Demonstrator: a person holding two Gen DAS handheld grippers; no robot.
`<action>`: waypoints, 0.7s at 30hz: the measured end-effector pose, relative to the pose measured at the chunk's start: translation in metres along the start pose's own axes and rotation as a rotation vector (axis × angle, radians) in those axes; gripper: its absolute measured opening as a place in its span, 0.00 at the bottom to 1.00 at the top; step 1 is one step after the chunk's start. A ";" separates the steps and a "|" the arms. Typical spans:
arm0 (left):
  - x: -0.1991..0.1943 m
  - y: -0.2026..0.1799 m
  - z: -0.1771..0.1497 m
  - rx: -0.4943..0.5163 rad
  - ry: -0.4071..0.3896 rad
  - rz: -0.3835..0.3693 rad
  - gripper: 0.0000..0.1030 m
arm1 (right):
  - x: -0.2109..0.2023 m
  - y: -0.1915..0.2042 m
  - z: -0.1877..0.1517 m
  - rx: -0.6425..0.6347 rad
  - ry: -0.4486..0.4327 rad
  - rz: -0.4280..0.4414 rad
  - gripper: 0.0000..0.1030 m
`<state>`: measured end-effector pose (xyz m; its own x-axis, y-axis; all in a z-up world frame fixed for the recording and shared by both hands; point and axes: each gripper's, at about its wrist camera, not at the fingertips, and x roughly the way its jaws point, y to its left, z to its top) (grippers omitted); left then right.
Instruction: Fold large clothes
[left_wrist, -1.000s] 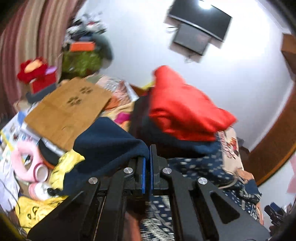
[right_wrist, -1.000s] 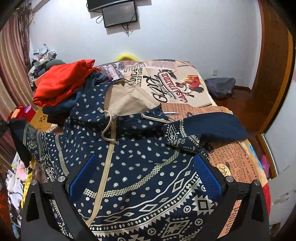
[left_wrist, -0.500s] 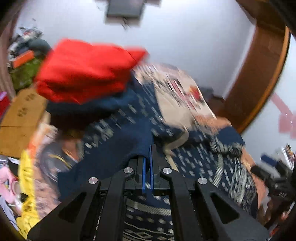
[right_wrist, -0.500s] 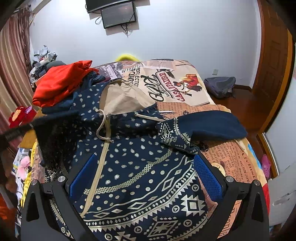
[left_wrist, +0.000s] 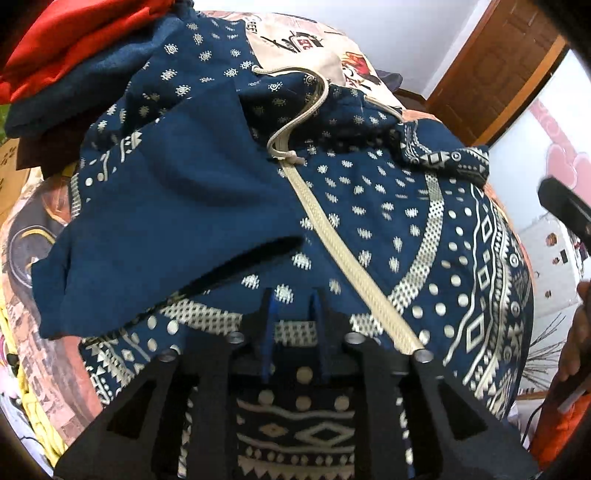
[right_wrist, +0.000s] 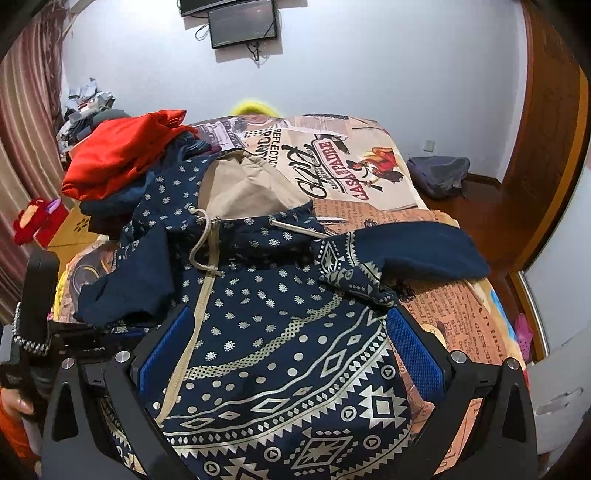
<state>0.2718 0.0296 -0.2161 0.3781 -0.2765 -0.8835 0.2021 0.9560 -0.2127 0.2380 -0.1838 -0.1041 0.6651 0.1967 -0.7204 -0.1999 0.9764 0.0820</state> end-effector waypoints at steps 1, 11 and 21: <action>-0.005 0.001 -0.002 0.005 -0.006 0.000 0.30 | 0.000 0.002 0.002 -0.010 -0.002 0.000 1.00; -0.107 0.056 0.004 -0.103 -0.289 0.130 0.51 | -0.010 0.051 0.035 -0.163 -0.082 0.061 1.00; -0.159 0.141 -0.023 -0.254 -0.428 0.295 0.58 | 0.020 0.159 0.045 -0.468 -0.042 0.197 1.00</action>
<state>0.2193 0.2103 -0.1151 0.7284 0.0403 -0.6840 -0.1701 0.9777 -0.1234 0.2524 -0.0204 -0.0746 0.6088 0.3860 -0.6931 -0.6188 0.7778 -0.1104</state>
